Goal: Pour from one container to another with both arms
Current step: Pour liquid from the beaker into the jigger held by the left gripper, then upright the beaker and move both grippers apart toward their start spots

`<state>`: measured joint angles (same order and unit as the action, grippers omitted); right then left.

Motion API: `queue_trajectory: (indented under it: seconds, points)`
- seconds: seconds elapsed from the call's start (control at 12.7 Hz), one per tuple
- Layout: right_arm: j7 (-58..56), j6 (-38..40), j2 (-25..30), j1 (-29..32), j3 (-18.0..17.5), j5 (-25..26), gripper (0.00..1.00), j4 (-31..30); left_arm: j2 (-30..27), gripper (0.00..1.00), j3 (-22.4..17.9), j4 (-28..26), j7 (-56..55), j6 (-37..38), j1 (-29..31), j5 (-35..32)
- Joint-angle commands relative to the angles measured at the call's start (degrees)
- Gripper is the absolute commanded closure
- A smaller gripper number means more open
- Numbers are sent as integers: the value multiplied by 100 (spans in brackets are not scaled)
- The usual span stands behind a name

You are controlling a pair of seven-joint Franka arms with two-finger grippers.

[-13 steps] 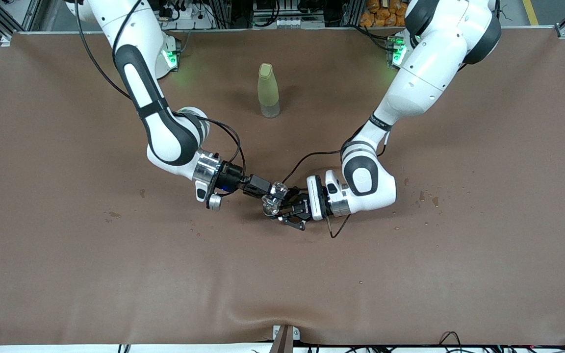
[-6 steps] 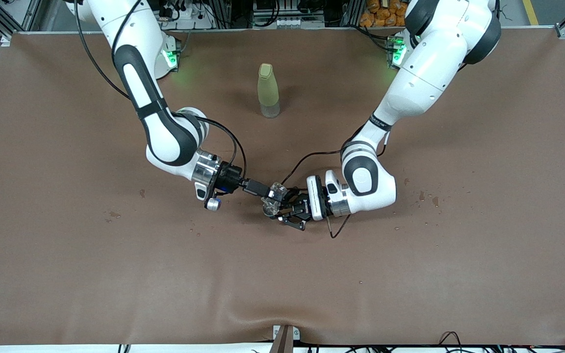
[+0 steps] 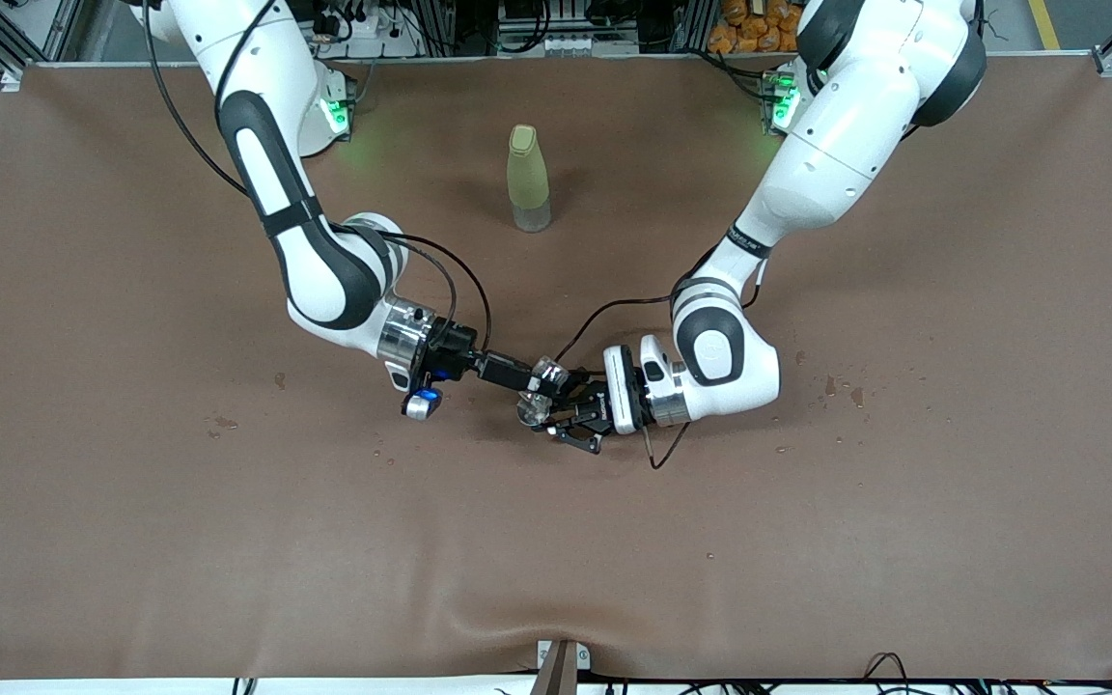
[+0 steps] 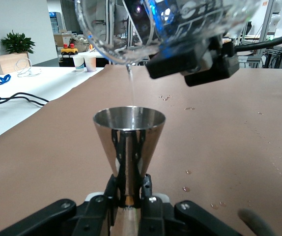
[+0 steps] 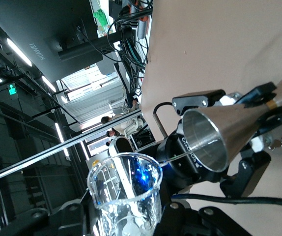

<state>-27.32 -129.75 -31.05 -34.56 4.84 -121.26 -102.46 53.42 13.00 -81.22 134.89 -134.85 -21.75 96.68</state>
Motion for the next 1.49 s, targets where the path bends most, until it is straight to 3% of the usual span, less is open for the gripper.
queue_trajectory:
  seconds: [0.0,0.55,0.86,0.94,1.1,1.26,1.41]
  points:
    - [104,38,-15,28,-27,-143,100,42,63,100,-52,150,-7,-77,-93,184]
    - [9,29,-6,81,-1,-126,100,33,-129,100,-52,115,-243,-77,21,123]
    - [-1599,38,-15,211,26,-38,100,33,-366,100,-52,-192,-270,46,530,-332]
    - [-1723,81,-15,386,26,154,100,59,-463,100,-44,-323,-279,229,731,-604]
    - [-2754,108,64,729,43,1520,100,112,-517,100,-52,-517,-279,1131,1354,-1201]
    - [-3924,308,55,1308,43,2017,100,191,-648,100,-44,-623,-419,1915,1987,-2018]
    - [-4709,1027,-15,1906,43,2491,100,252,-754,100,-44,-632,-473,2618,2567,-2730]
